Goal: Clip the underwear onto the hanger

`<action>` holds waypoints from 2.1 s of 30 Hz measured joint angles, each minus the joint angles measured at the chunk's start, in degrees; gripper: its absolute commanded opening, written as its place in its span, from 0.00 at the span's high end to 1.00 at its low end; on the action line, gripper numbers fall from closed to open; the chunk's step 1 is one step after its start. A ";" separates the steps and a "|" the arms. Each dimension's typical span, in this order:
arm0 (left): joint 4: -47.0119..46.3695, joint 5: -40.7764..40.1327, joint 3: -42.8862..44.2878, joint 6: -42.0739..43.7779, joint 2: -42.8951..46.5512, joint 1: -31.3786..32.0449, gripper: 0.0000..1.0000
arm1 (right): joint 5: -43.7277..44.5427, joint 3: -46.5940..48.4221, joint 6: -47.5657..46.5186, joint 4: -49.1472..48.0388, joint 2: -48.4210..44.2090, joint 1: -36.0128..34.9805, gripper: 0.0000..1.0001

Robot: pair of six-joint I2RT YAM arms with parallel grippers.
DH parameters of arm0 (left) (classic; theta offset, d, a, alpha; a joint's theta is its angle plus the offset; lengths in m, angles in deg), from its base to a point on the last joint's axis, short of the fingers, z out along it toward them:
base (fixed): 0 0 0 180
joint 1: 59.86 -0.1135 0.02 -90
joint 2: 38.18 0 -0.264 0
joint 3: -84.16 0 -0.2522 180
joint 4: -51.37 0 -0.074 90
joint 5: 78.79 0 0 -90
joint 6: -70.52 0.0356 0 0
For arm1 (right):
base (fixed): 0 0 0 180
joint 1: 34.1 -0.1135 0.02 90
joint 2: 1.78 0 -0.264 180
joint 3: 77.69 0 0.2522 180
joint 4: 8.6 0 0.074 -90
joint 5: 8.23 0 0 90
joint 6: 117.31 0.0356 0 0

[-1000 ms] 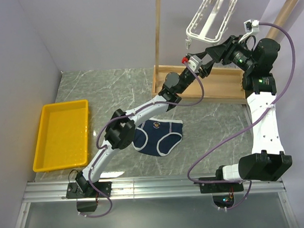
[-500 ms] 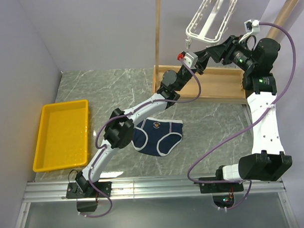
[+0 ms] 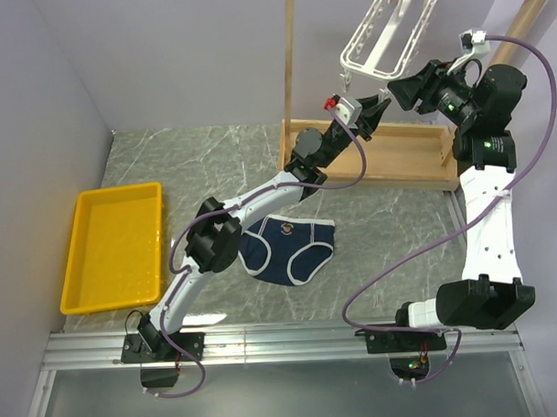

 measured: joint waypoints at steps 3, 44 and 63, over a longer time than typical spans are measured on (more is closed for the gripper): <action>0.17 0.50 -0.24 -0.04 0.76 0.00 0.85 | -0.59 0.07 -0.59 0.11 0.81 -0.11 0.40; 1.44 3.39 -1.03 -1.05 2.01 -0.26 0.78 | 3.85 0.66 -4.37 3.58 2.29 -4.76 0.81; 12.09 15.58 -18.99 -2.67 18.05 -4.28 0.01 | 3.06 2.93 -3.34 3.63 2.38 -4.76 1.00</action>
